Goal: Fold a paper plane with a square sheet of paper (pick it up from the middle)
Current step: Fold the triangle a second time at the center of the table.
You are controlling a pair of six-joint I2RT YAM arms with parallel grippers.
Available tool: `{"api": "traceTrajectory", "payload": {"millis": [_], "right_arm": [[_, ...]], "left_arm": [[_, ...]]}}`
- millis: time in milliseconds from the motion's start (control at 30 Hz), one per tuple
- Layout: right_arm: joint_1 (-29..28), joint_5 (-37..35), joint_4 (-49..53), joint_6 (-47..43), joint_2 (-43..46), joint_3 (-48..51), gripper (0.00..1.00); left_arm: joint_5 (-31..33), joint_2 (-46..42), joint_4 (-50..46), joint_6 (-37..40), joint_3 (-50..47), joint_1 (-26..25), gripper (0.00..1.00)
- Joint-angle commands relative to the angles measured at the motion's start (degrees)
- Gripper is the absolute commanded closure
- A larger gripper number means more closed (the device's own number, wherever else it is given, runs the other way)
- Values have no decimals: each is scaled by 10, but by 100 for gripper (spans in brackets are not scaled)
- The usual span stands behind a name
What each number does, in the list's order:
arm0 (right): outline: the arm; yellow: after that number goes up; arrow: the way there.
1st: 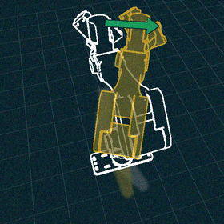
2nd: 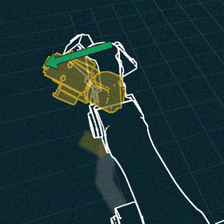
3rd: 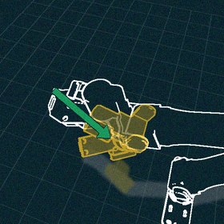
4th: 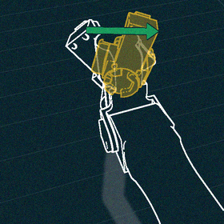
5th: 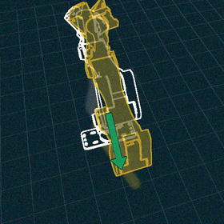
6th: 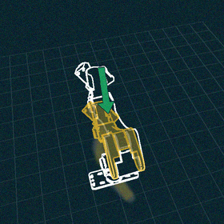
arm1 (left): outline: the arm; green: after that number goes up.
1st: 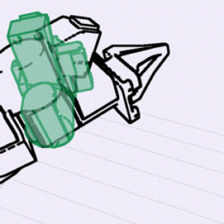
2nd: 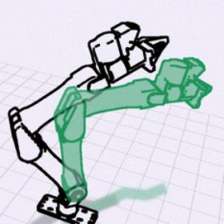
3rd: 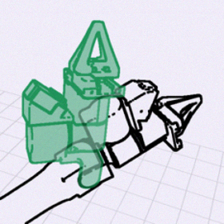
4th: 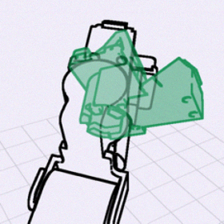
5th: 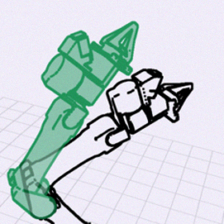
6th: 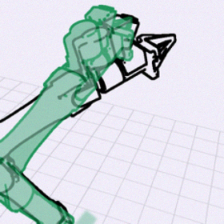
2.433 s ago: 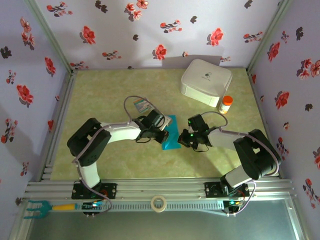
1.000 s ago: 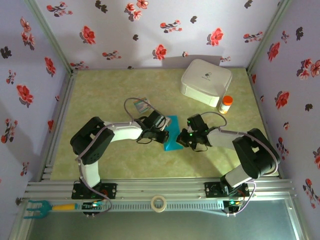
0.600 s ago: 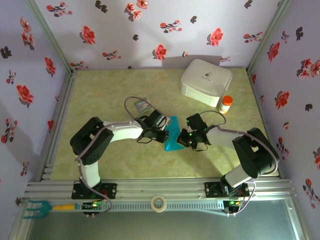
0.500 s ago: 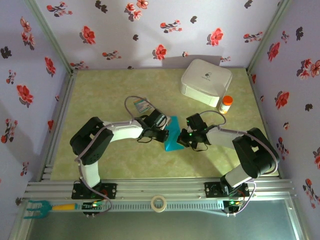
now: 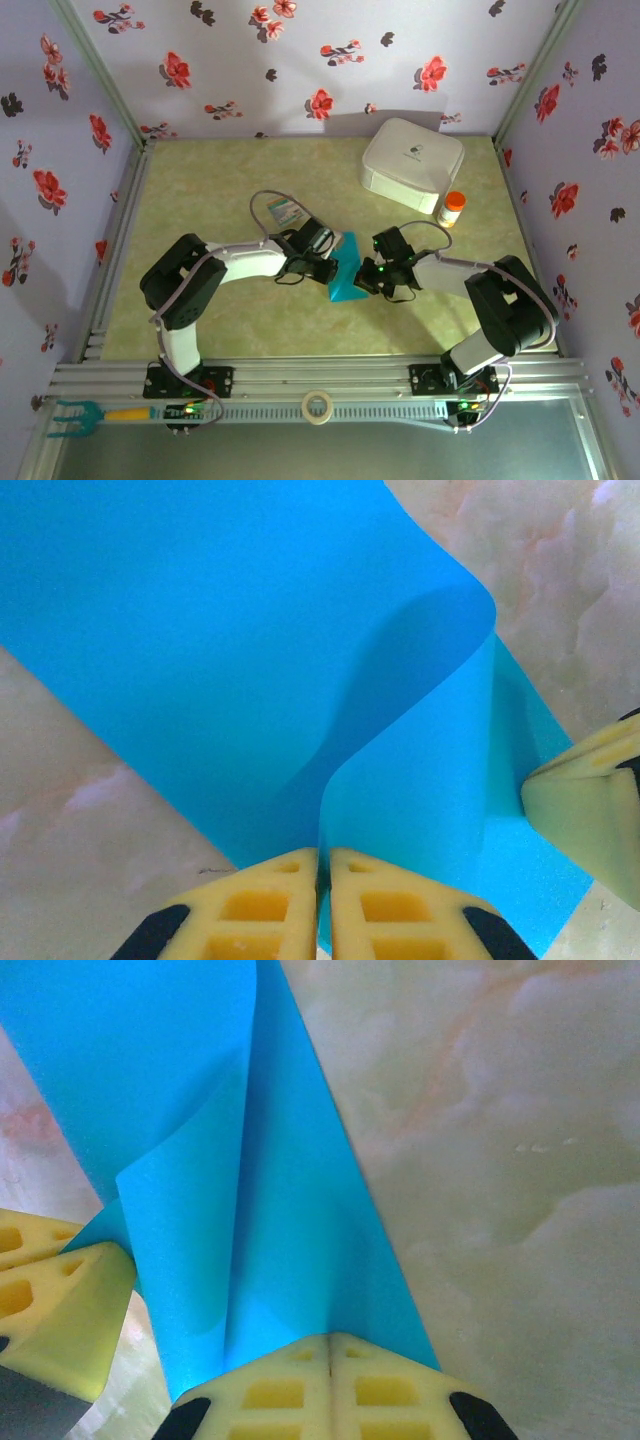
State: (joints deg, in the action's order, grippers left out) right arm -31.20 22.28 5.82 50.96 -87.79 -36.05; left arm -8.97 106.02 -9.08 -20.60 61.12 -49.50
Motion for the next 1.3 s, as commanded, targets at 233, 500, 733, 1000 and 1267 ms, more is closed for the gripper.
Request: {"api": "traceTrajectory", "payload": {"millis": [233, 500, 733, 1000, 1267], "right_arm": [[-4, -32, 42, -9, -7, 5, 97], [-4, -33, 44, -10, -5, 5, 97], [-4, -33, 44, -10, -6, 4, 97], [-4, -34, 42, -9, -7, 6, 97], [-3, -33, 43, -9, -7, 5, 97]], "left_arm": [[9, 14, -16, 18, 16, 3, 89], [12, 20, -17, 16, 16, 4, 89], [13, 18, -17, 18, 14, 4, 89], [13, 20, -19, 20, 16, 5, 90], [13, 5, -10, 20, 11, 5, 91]]}}
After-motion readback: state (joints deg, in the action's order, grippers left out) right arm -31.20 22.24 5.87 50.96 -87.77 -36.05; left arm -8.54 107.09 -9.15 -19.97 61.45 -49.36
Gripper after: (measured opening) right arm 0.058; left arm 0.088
